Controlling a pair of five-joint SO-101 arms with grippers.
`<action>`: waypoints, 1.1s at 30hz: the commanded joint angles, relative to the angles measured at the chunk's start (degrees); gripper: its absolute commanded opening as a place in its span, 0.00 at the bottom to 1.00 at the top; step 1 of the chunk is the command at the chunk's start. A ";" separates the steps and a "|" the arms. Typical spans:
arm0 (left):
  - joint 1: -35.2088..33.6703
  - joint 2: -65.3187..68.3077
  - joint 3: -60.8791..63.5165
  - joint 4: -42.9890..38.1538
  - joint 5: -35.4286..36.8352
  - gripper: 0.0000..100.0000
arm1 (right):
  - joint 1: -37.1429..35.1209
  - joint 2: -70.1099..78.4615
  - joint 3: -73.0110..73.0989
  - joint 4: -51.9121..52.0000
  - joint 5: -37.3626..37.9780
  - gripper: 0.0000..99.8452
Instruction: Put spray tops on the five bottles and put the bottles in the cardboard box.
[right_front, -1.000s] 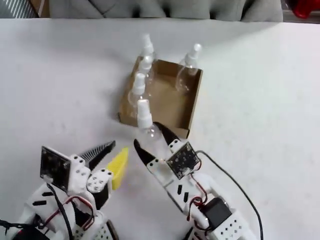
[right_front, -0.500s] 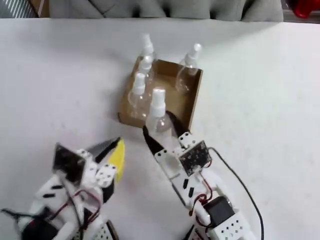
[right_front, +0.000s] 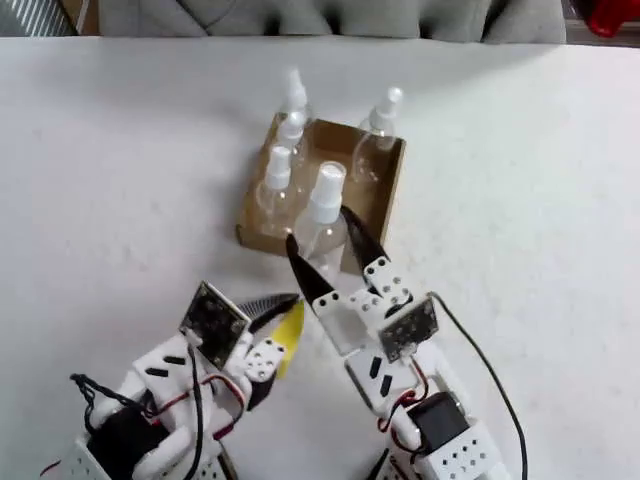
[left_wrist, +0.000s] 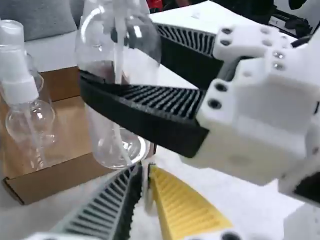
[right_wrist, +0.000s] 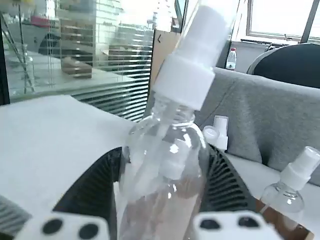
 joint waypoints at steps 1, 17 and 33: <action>1.89 -0.48 3.34 -4.31 -0.70 0.02 | 0.31 -0.40 -2.99 -2.24 -6.07 0.02; -0.13 -0.48 12.92 -18.90 -0.70 0.02 | -5.05 -0.31 -4.57 1.01 -16.00 0.02; -6.64 -0.48 18.20 -22.77 -0.70 0.02 | -0.48 -0.40 -4.92 4.53 -15.47 0.02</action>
